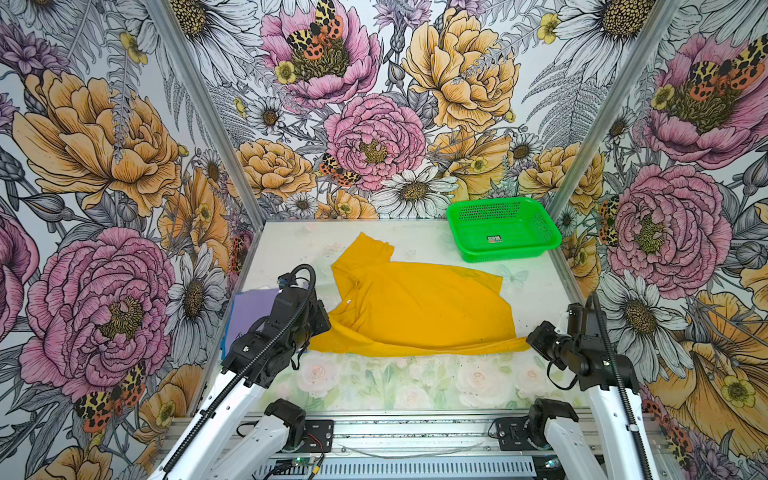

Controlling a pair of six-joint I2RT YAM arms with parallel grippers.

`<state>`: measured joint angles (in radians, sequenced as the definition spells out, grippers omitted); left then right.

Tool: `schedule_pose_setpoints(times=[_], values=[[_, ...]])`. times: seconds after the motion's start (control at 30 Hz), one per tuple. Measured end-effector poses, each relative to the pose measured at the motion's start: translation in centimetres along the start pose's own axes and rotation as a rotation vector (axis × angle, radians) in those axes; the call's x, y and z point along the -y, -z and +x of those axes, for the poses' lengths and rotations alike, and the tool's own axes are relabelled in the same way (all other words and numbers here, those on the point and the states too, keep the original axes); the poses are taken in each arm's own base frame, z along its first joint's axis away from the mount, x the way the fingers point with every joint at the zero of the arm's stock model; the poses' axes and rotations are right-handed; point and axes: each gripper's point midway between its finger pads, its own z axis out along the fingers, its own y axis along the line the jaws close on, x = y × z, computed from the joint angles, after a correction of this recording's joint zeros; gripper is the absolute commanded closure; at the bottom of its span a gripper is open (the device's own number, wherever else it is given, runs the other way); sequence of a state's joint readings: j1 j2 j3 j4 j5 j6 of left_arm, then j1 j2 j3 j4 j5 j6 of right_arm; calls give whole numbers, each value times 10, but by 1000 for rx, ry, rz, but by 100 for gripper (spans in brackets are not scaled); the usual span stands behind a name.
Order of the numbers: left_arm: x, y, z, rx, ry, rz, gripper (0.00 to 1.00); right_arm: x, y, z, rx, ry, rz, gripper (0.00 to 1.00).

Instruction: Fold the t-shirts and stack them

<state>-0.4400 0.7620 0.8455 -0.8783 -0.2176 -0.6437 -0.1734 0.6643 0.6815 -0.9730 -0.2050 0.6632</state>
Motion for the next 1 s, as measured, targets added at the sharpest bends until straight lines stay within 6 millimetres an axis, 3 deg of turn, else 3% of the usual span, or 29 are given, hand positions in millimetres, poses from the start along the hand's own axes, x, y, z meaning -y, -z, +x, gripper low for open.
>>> schedule_pose_setpoints(times=[0.23, 0.4, 0.53, 0.67, 0.73, 0.87, 0.93, 1.0], values=[[-5, -46, 34, -132, -28, -70, 100, 16, -47, -4, -77, -20, 98, 100], [1, -70, 45, -187, -59, -93, 100, 22, -59, -13, -67, -8, 136, 100], [34, -78, 42, -199, -113, -16, 100, 23, -56, -29, -20, 18, 178, 100], [106, -60, 39, -162, -232, 183, 100, 18, -33, -64, 119, 50, 221, 100], [129, -50, 35, -148, -240, 264, 100, 14, -15, -81, 198, 64, 235, 100], [136, -23, 14, -68, -245, 306, 100, -7, 25, -109, 333, 135, 197, 100], [132, 8, -12, 21, -250, 317, 100, -23, 50, -119, 397, 191, 148, 100], [132, 54, -51, 149, -237, 356, 100, -41, 81, -125, 478, 244, 81, 100]])
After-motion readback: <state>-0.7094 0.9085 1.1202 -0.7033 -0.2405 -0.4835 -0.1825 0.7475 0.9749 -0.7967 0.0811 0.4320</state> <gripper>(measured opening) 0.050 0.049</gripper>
